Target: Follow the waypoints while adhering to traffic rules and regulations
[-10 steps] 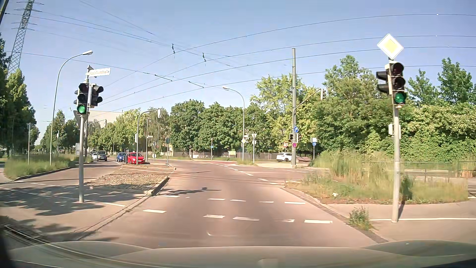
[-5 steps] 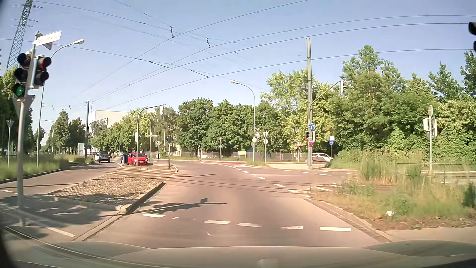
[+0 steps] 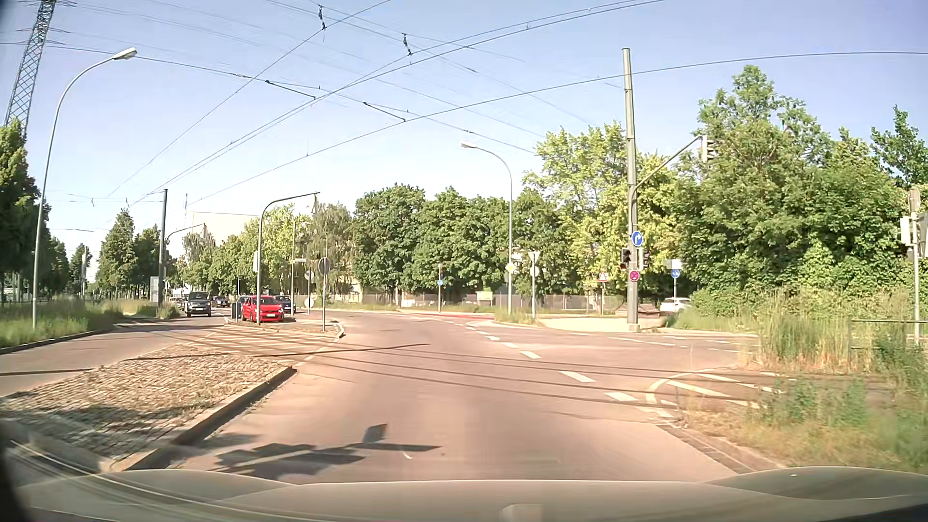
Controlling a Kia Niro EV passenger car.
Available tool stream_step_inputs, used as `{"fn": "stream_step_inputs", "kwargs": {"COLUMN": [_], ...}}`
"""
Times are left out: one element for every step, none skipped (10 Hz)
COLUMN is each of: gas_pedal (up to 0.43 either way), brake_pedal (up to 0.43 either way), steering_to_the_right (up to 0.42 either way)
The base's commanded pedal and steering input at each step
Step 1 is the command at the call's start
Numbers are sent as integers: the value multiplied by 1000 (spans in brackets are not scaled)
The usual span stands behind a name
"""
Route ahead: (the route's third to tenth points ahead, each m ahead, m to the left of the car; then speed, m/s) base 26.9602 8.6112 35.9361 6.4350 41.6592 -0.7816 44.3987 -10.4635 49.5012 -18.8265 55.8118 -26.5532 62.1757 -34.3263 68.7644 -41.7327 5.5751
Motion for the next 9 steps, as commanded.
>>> {"fn": "stream_step_inputs", "kwargs": {"gas_pedal": [0,0,0,0,0,0,0,0,0], "brake_pedal": [0,0,0,0,0,0,0,0,0], "steering_to_the_right": [-30,-30,-30,-28,-26,-26,-26,-26,-27]}}
